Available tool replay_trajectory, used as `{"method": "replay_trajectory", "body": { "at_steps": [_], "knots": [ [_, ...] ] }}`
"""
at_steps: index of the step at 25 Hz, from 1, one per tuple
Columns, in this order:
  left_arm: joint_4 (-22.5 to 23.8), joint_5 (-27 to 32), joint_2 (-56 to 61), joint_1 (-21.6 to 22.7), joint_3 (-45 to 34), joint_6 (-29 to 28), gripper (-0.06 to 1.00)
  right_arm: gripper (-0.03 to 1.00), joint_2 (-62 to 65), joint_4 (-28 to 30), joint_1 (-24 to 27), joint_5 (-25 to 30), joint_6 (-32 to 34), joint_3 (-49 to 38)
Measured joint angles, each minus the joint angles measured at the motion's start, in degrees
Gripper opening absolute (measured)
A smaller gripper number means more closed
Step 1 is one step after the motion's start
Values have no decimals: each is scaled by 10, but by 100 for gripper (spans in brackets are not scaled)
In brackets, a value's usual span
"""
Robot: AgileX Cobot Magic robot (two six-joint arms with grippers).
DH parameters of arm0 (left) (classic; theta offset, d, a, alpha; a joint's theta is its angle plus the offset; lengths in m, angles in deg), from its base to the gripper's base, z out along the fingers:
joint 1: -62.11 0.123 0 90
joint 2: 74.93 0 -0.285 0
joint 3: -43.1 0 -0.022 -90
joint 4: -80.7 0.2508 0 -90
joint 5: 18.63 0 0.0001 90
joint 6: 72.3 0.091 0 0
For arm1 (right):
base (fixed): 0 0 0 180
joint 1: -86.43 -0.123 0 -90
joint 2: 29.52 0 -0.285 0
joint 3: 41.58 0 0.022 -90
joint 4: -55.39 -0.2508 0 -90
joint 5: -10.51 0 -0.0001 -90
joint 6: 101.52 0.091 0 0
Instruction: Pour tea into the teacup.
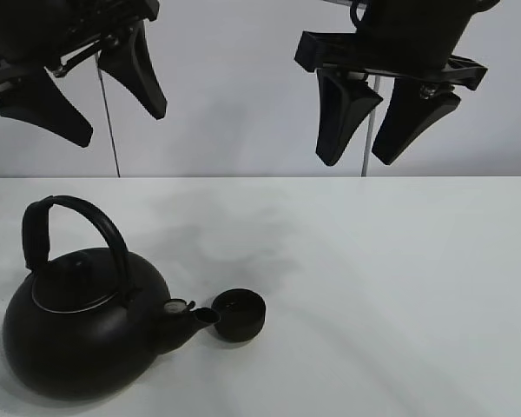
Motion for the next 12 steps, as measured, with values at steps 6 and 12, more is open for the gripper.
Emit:
{"method": "replay_trajectory", "body": {
  "at_steps": [6,12],
  "knots": [
    [-4,0,0,0,0,9,54,43,0,-1,0,-19,0,0],
    [-4,-2,0,0,0,11,54,43,0,-10,0,-20,0,0]
  ]
}}
